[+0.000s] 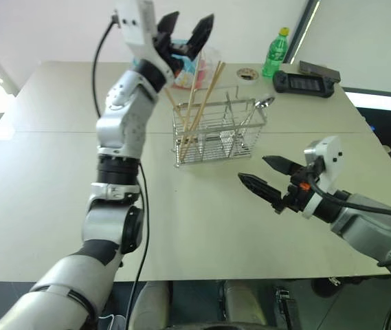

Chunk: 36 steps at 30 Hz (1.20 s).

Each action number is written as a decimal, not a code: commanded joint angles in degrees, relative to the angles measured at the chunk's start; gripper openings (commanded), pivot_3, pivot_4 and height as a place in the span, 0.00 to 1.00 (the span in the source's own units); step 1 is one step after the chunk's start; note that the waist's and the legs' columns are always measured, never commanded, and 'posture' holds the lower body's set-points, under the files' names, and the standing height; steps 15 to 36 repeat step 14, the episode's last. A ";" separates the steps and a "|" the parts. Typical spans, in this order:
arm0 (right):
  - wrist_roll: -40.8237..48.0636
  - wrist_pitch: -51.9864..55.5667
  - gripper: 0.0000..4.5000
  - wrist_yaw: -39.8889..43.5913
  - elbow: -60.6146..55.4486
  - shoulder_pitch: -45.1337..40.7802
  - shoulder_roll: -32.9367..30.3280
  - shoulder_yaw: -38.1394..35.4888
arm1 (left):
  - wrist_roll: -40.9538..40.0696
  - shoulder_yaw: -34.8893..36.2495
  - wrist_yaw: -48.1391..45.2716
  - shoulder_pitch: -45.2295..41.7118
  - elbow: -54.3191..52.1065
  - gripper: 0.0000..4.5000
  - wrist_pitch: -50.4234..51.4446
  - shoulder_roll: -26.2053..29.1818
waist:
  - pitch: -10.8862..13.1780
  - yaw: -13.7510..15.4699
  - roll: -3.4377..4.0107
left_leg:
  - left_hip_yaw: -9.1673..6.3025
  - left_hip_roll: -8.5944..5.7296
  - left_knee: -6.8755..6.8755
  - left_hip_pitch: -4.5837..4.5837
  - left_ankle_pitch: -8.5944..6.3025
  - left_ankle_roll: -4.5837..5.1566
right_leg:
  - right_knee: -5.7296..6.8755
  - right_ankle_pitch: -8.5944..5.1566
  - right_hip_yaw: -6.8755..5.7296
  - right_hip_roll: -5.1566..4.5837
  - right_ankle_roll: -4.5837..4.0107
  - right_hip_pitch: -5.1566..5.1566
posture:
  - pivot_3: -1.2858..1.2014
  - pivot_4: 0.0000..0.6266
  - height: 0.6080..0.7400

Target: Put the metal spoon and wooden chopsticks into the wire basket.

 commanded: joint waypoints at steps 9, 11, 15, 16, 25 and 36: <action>-10.98 -5.46 1.00 13.73 14.84 -5.71 -7.94 -3.92 | -12.06 4.13 -42.71 27.33 -26.83 0.99 19.70 46.23 | 0.21 -0.74 0.36 | 0.05 0.05 -0.14 0.05 -0.01 -0.01 | -0.11 -0.12 0.04 -0.01 -0.29 0.00 | 0.52 0.24 0.78; -12.22 -5.93 1.00 15.83 17.14 -7.05 -8.44 -3.74 | -14.85 6.89 -43.36 31.72 -29.64 0.99 22.63 48.91 | 0.25 -0.27 0.34 | 0.07 0.05 -0.12 0.05 -0.01 -0.02 | -0.16 -0.18 0.03 -0.06 -0.47 0.06 | 0.52 0.24 0.78; -13.66 -6.11 1.00 18.52 18.77 -8.74 -8.61 -2.89 | -14.93 8.67 -40.17 34.30 -31.94 0.99 23.81 49.25 | 0.26 0.22 0.36 | 0.08 0.07 -0.06 0.03 -0.02 -0.03 | -0.18 -0.20 0.01 -0.11 -0.50 0.08 | 0.52 0.24 0.78; -13.66 -6.11 1.00 18.52 18.77 -8.74 -8.61 -2.89 | -14.93 8.67 -40.17 34.30 -31.94 0.99 23.81 49.25 | 0.26 0.22 0.36 | 0.08 0.07 -0.06 0.03 -0.02 -0.03 | -0.18 -0.20 0.01 -0.11 -0.50 0.08 | 0.52 0.24 0.78; -13.66 -6.11 1.00 18.52 18.77 -8.74 -8.61 -2.89 | -14.93 8.67 -40.17 34.30 -31.94 0.99 23.81 49.25 | 0.26 0.22 0.36 | 0.08 0.07 -0.06 0.03 -0.02 -0.03 | -0.18 -0.20 0.01 -0.11 -0.50 0.08 | 0.52 0.24 0.78; -13.66 -6.11 1.00 18.52 18.77 -8.74 -8.61 -2.89 | -14.93 8.67 -40.17 34.30 -31.94 0.99 23.81 49.25 | 0.26 0.22 0.36 | 0.08 0.07 -0.06 0.03 -0.02 -0.03 | -0.18 -0.20 0.01 -0.11 -0.50 0.08 | 0.52 0.24 0.78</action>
